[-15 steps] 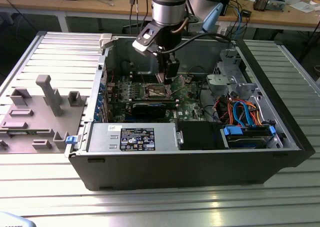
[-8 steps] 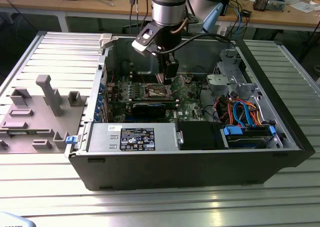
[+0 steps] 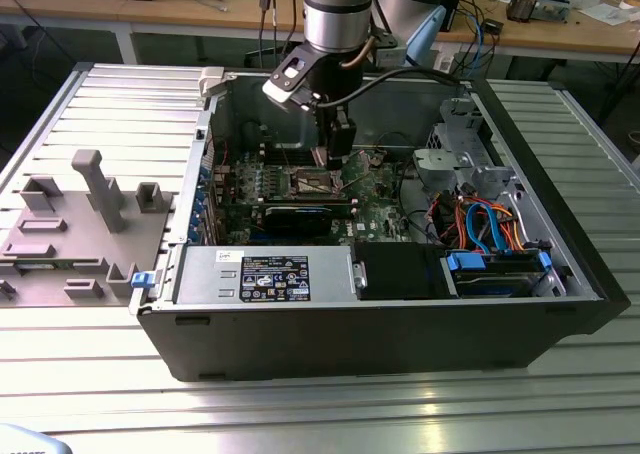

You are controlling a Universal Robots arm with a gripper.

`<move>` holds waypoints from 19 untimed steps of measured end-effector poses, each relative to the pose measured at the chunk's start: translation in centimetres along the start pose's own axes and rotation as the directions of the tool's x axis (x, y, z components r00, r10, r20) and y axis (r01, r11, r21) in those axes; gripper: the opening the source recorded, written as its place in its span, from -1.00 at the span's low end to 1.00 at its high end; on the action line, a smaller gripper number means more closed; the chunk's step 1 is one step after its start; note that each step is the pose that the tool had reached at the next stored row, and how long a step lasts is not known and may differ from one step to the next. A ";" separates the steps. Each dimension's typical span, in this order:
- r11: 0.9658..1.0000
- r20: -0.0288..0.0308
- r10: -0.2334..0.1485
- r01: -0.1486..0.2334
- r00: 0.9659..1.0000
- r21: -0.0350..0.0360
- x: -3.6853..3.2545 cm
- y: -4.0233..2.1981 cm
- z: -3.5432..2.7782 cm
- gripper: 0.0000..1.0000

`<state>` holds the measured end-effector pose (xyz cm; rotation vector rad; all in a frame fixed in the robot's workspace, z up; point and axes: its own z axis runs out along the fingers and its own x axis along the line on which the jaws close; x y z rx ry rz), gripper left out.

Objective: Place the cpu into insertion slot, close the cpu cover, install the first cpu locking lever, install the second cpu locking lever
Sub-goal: 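Place the cpu into insertion slot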

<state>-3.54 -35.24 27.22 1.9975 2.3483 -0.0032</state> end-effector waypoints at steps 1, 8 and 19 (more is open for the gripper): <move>1.000 0.000 0.006 -0.006 1.000 0.000 0.00 0.00 0.02 0.09; 0.992 -0.017 0.125 -0.125 0.992 0.004 0.01 -0.01 0.20 0.09; 0.990 -0.052 0.144 -0.144 0.988 0.004 0.03 -0.14 0.24 0.09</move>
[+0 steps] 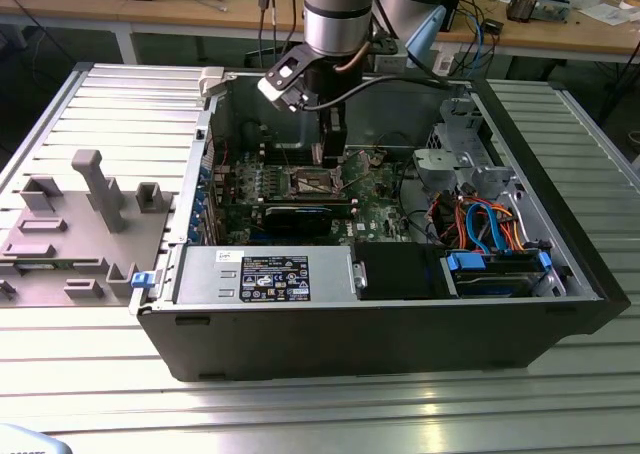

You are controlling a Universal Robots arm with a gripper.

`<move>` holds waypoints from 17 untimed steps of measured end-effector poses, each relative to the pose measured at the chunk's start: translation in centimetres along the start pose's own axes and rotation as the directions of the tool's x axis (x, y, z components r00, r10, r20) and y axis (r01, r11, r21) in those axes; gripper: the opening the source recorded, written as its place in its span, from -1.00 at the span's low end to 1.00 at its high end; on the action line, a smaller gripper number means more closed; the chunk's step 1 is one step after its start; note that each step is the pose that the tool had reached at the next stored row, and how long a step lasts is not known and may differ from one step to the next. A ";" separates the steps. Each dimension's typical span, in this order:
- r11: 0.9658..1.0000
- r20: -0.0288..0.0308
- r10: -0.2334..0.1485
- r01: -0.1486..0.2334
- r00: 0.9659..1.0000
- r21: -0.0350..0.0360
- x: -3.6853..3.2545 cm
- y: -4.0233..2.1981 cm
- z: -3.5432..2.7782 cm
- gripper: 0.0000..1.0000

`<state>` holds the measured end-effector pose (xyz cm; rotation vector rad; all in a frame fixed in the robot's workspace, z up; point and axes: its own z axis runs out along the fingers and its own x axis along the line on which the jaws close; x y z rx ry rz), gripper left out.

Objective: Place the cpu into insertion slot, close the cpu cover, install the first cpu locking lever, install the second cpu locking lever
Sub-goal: 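Place the cpu into insertion slot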

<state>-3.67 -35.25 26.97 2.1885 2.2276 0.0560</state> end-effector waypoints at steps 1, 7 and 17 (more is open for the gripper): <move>1.000 0.000 0.000 0.000 1.000 0.000 0.00 -0.09 0.01 0.09; 1.000 0.000 0.000 0.000 1.000 0.000 0.01 -0.92 0.40 0.09; 1.000 0.000 0.000 0.000 1.000 0.000 0.29 -1.40 1.96 0.09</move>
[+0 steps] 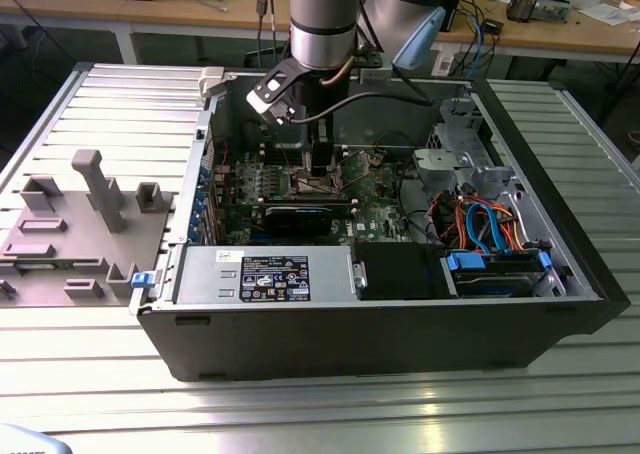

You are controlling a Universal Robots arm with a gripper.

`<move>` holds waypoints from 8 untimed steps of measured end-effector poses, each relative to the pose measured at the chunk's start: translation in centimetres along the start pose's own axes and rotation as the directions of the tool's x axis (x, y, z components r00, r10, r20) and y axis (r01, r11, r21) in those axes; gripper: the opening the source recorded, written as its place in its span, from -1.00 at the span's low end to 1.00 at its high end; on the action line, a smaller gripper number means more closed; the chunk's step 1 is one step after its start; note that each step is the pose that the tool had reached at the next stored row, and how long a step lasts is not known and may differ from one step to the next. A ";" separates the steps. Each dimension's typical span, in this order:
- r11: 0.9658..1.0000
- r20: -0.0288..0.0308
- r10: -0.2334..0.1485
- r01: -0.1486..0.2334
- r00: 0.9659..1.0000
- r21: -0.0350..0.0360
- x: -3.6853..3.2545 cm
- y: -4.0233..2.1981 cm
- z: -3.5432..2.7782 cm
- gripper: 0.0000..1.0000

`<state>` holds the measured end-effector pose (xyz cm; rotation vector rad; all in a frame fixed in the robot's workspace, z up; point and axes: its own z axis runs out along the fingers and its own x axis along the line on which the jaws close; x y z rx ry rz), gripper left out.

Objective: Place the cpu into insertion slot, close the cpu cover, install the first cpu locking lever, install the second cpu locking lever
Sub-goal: 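Place the cpu into insertion slot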

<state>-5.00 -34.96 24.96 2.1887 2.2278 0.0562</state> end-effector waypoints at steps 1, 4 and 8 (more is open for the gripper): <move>1.000 0.000 0.000 0.000 1.000 0.000 0.15 0.00 0.24 0.09; 1.000 0.000 0.000 0.000 1.000 0.000 0.48 -0.02 0.81 0.09; 1.000 0.000 0.000 0.000 1.000 0.000 0.61 -0.05 1.66 0.09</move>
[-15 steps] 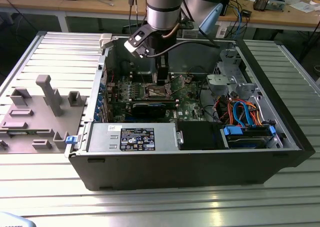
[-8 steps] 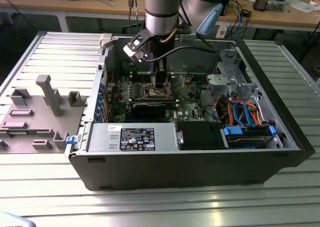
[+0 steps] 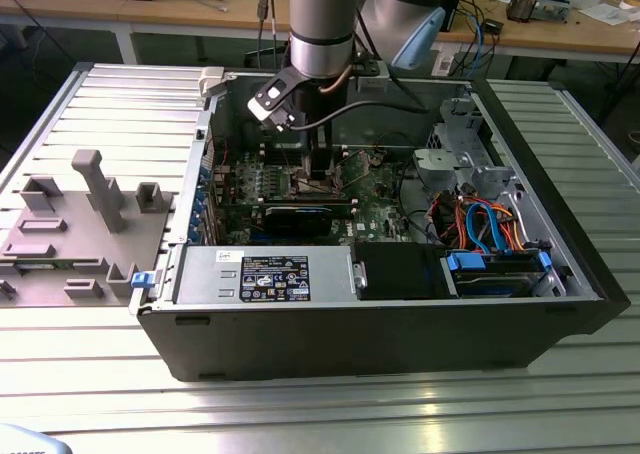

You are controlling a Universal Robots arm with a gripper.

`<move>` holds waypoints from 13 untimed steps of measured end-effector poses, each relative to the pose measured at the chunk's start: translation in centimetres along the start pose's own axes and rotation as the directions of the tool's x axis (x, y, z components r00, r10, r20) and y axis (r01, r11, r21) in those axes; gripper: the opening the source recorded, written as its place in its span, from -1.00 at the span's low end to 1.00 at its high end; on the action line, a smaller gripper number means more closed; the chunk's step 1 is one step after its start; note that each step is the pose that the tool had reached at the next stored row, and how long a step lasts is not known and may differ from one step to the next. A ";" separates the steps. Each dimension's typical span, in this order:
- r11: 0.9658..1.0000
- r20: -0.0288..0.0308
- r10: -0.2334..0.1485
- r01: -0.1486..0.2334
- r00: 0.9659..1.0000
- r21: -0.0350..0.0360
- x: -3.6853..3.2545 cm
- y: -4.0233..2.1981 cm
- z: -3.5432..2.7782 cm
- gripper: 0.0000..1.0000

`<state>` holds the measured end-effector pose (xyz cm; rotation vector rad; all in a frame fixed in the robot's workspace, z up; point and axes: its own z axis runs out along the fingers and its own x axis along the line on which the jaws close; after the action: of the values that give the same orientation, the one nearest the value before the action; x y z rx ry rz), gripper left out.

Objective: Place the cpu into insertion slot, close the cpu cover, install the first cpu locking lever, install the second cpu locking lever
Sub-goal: 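Place the cpu into insertion slot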

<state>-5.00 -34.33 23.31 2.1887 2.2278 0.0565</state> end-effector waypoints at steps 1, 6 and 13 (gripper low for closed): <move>1.000 0.000 0.000 0.000 1.000 0.000 0.02 0.00 0.21 0.09; 1.000 0.000 0.000 0.000 1.000 0.000 0.03 -0.15 1.50 0.09; 1.000 0.001 0.019 -0.019 1.000 0.000 0.08 -0.28 2.49 0.09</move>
<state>-5.18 -34.22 20.81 2.2099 2.2064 0.0563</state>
